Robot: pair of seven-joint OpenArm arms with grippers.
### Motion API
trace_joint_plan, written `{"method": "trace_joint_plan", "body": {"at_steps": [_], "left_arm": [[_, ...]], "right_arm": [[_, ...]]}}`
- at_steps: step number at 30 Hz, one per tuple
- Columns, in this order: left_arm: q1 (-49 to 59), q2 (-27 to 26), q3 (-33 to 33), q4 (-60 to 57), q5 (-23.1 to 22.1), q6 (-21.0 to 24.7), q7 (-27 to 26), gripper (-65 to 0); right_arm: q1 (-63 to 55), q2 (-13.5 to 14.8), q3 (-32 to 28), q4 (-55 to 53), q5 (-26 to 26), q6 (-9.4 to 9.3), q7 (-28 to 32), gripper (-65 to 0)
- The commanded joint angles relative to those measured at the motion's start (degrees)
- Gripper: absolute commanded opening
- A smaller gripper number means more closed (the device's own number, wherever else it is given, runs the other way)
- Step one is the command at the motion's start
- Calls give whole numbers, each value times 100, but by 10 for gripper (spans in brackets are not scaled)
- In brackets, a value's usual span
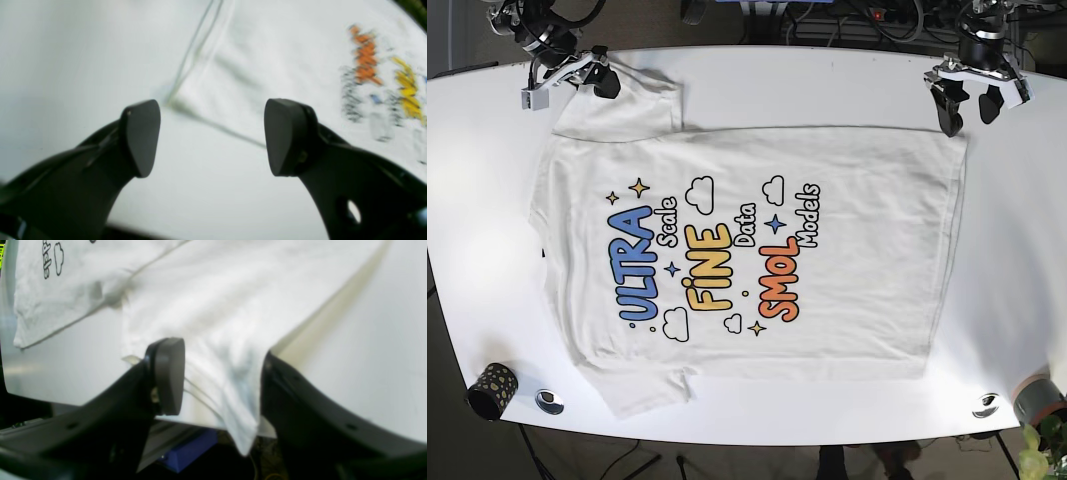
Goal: Fold the T-shirt properly
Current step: 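Lower both grippers toward the white shirt's shoulder corners, then grasp the shirt's shoulder edges with both grippers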
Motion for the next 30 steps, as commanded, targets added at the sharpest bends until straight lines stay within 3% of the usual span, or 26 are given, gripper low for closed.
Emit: {"method": "trace_joint_plan", "body": {"at_steps": [1, 6, 8, 17, 30], "left_arm": [[-99, -48, -129, -21, -242, -35, 0, -196], [-249, -48, -287, -249, -374, -387, 264, -197], [-258, -40, -349, -249, -374, -572, 334, -197], [-574, 250, -489, -390, -383, -800, 958, -197], [-1365, 708, -1096, -425, -383, -800, 2655, -199]], "right_arm": [[-19, 41, 20, 41, -121, -39, -80, -414], [-19, 49, 38, 41, -121, -48, -80, -606], [-19, 49, 46, 41, -121, -48, -80, -650], [-28, 58, 38, 41, -121, -48, -80, -650], [-37, 58, 46, 41, -121, -48, -80, -650]]}}
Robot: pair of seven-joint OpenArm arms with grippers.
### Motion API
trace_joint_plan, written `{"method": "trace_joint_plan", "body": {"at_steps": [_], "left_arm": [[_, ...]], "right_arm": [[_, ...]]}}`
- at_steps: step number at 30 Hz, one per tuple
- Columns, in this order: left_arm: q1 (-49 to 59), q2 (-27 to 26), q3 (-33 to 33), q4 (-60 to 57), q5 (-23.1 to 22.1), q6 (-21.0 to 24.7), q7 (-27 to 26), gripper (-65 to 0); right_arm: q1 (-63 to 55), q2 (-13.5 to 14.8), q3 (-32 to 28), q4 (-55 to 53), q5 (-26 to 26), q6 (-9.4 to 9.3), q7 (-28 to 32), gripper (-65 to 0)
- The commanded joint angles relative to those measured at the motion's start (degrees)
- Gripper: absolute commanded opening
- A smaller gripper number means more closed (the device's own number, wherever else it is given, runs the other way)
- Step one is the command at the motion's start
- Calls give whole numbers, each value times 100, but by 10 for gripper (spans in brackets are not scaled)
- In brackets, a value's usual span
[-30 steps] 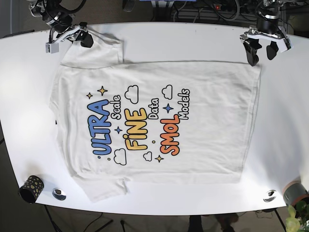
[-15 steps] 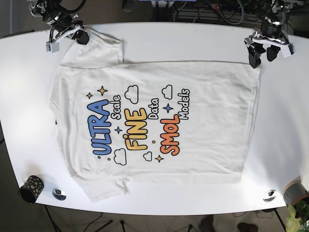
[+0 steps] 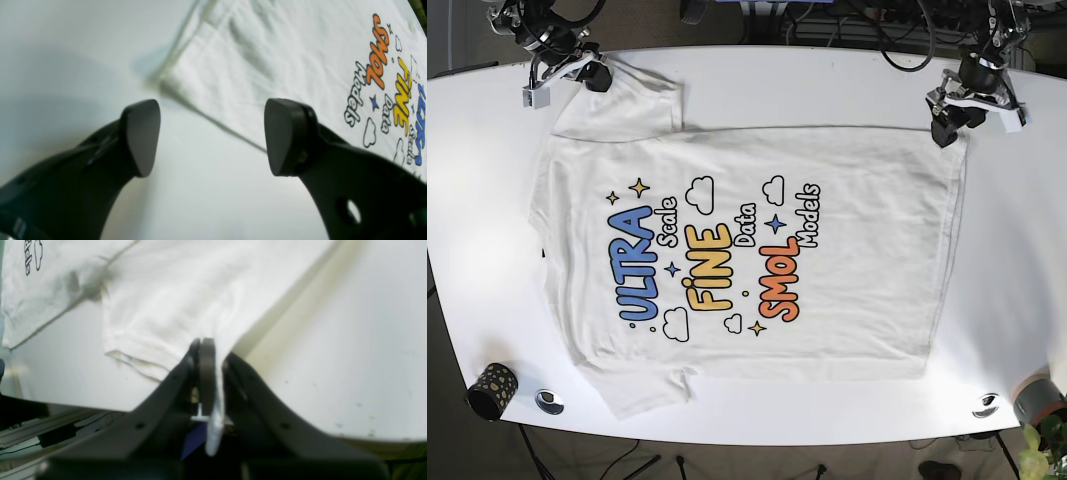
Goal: Fold the T-shirt properly
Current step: 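Grasp the shirt's shoulder edges with both grippers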
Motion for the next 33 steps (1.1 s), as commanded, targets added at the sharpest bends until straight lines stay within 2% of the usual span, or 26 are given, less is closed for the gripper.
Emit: {"method": "trace_joint_plan", "body": {"at_steps": [1, 7, 13, 21, 33], "left_arm": [[-96, -62, -62, 82, -40, -48, 131, -199], [-421, -53, -291, 38, -31, -48, 615, -199], [-597, -53, -537, -472, -40, -66, 905, -199], [-632, -79, -634, -938, -5, -760, 940, -199], [-1177, -88, -431, -991, 4, -769, 1195, -200]], "right_arm": [[-52, 56, 42, 58, 25, 13, 31, -650], [-43, 47, 51, 58, 25, 13, 31, -650], [-35, 47, 51, 67, 25, 13, 31, -650], [-35, 30, 42, 76, 34, 13, 31, -650], [-35, 21, 51, 76, 34, 13, 31, -650]]}}
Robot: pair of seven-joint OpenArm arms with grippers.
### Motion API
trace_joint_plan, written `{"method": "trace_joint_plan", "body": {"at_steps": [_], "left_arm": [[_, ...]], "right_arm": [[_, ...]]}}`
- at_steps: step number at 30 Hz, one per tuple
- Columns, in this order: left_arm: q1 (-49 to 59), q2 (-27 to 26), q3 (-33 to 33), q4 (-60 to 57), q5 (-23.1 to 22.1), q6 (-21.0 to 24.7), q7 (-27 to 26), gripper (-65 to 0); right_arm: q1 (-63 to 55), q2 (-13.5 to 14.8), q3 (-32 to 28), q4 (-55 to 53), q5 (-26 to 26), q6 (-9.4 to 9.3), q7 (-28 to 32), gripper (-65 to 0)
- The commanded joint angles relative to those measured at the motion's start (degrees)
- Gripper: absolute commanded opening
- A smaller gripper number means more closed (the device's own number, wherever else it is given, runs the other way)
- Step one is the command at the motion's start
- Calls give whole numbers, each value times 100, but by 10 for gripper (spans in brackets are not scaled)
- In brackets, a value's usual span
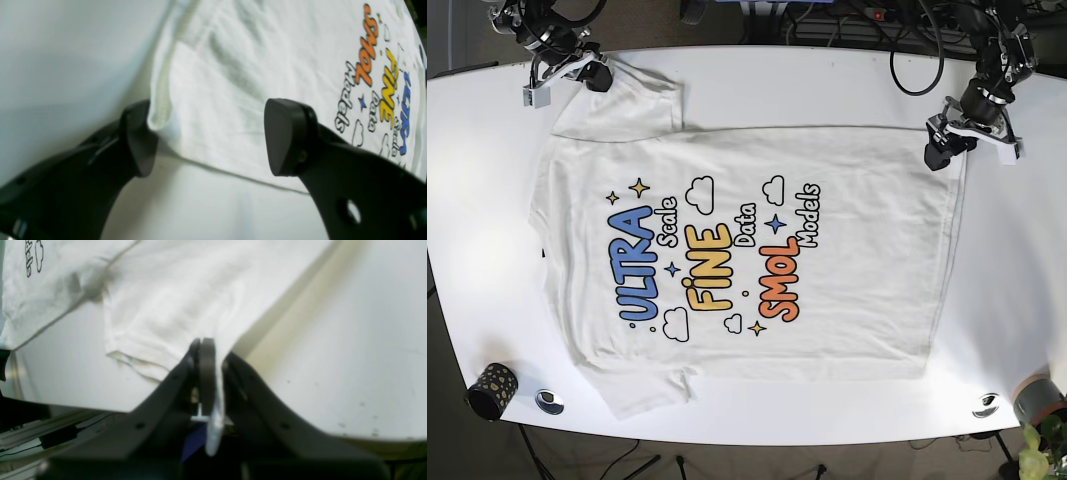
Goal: Fold the T-shirt properly
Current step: 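Grasp the shirt's shoulder edges with both grippers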
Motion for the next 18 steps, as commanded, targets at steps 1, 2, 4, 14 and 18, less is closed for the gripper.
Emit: {"method": "trace_joint_plan", "body": {"at_steps": [1, 2, 4, 14, 18], "left_arm": [[-23, -44, -18, 50, 6, 16, 12, -201], [-41, -44, -18, 50, 6, 16, 12, -214], [-58, -44, -18, 50, 6, 16, 12, -267], [-32, -150, 228, 76, -20, 7, -5, -650], [38, -141, 140, 103, -29, -310, -14, -650]], "right_arm": [[-30, 51, 53, 74, 32, 13, 18, -650], [-30, 51, 53, 74, 32, 13, 18, -650], [-30, 51, 53, 74, 32, 13, 18, -650], [84, 69, 27, 82, 32, 13, 27, -650], [84, 78, 27, 161, 67, 40, 27, -650]]}}
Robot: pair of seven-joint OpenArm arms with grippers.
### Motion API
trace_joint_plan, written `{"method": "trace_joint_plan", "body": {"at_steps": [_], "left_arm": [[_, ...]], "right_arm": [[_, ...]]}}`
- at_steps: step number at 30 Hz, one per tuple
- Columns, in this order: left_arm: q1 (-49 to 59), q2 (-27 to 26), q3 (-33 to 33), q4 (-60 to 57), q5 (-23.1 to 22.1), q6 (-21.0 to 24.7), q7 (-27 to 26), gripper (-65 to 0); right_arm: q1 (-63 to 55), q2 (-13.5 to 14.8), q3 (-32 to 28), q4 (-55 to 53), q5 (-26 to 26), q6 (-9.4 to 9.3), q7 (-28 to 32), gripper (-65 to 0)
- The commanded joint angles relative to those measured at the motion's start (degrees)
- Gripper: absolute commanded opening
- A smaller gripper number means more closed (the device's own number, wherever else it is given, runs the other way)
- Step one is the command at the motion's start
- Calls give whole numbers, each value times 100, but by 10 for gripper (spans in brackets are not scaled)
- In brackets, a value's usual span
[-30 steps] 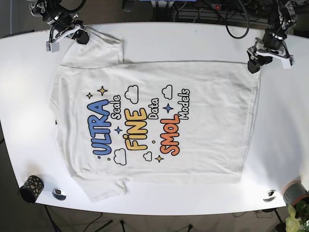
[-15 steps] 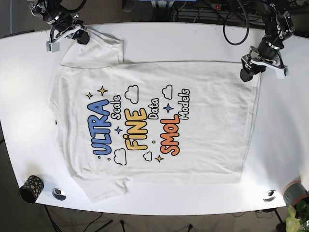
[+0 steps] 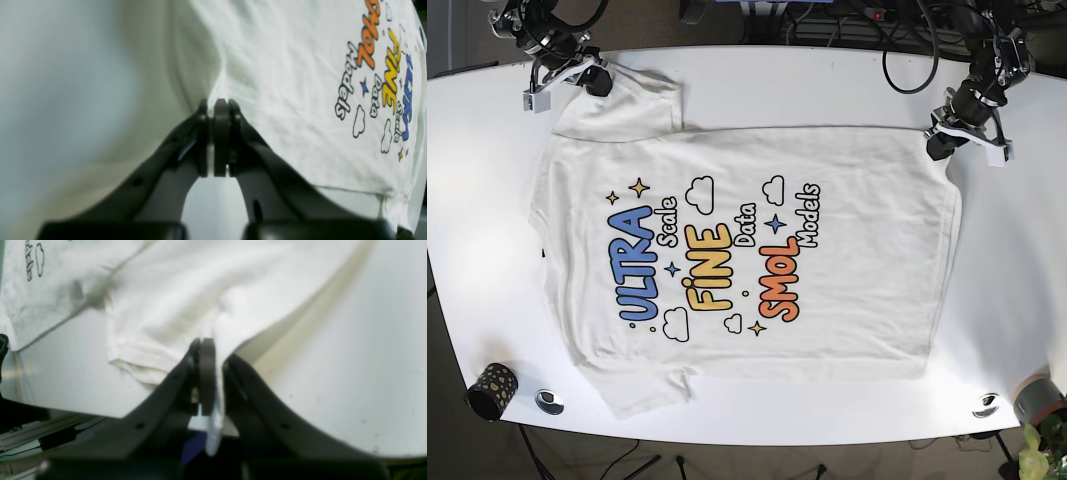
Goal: Fold the T-shirt properly
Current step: 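Grasp the shirt's shoulder edges with both grippers, then pull the shoulder edges with both grippers, dragging the shirt toward the robot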
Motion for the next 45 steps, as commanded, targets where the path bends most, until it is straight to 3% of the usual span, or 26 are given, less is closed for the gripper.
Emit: {"method": "trace_joint_plan", "body": {"at_steps": [1, 12, 24, 30, 34, 40, 45], "left_arm": [[82, -86, -166, 127, -77, -306, -93, -650], [618, -122, -755, 127, -77, -1080, -75, -650], [1471, -130, -1520, 127, -77, -1783, -66, -650], [1621, -122, -1802, 417, 2, -2354, -66, -650], [1559, -78, -1758, 1006, 169, -2407, -66, -650], [961, -51, -1292, 1630, 196, -2390, -58, -650], [276, -60, -1072, 1656, 196, -2258, 417, -650]], "right_arm": [[-58, 76, 33, 232, 69, 38, 45, -650], [-682, 23, 60, 1093, 96, 46, 45, -650], [-1623, -338, 68, 1832, 104, 64, 45, -650], [-2001, -320, 60, 1937, 790, 64, 45, -650], [-1755, -223, 42, 1964, 1080, 64, 45, -650], [-1122, -214, 42, 1920, 1063, 29, 36, -650], [-524, -83, 42, 1902, 931, 11, 36, -650]]}}
